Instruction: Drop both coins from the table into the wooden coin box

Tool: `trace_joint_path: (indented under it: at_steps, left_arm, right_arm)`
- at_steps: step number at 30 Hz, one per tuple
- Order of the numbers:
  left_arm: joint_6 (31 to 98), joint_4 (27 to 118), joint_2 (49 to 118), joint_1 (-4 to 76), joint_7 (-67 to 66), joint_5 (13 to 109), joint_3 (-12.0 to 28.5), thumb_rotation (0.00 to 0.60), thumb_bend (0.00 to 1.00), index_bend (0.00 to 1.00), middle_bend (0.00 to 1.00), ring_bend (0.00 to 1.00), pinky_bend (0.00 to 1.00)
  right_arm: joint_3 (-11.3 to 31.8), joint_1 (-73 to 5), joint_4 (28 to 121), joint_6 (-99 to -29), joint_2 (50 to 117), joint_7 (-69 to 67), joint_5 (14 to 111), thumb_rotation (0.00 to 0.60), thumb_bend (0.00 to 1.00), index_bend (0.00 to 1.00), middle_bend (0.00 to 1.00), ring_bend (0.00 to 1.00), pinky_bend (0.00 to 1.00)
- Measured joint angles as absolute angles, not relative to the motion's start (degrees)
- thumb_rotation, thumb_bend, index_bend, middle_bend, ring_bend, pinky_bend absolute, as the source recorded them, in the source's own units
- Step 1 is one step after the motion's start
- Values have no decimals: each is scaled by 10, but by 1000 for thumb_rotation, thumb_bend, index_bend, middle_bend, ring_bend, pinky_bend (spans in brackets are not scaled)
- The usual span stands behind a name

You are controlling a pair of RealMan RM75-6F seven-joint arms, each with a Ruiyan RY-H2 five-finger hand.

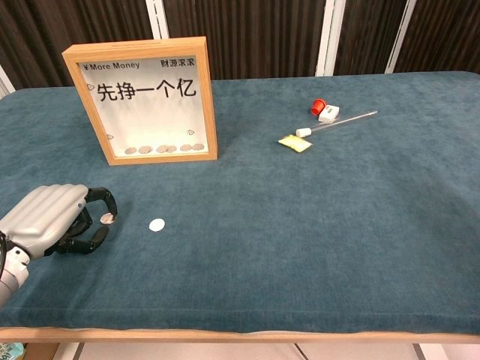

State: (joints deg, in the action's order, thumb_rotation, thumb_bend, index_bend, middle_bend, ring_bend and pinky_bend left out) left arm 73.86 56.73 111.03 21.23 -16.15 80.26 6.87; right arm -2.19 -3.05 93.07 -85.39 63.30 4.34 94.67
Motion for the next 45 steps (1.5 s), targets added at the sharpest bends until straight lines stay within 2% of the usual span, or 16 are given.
trace_joint_path:
  at_steps: [21,32,45]
  left_arm:
    - [730,560,1114,218,-165,795,67,600,396,427,1000,1000,1000]
    - [725,543,1118,224,-153,788,76,600,390,537,1000,1000,1000]
    - [739,537,1119,224,-138,796,74,600,388,524,1000,1000,1000]
  right_arm:
    - [-20,-27,930,-859,631,39,946,600,194,0,0,0,0]
    - [-21,-27,929,-859,631,39,948,600,194,0,0,0,0]
    - [-21,-27,930,-858,631,40,948,600,194,0,0,0,0]
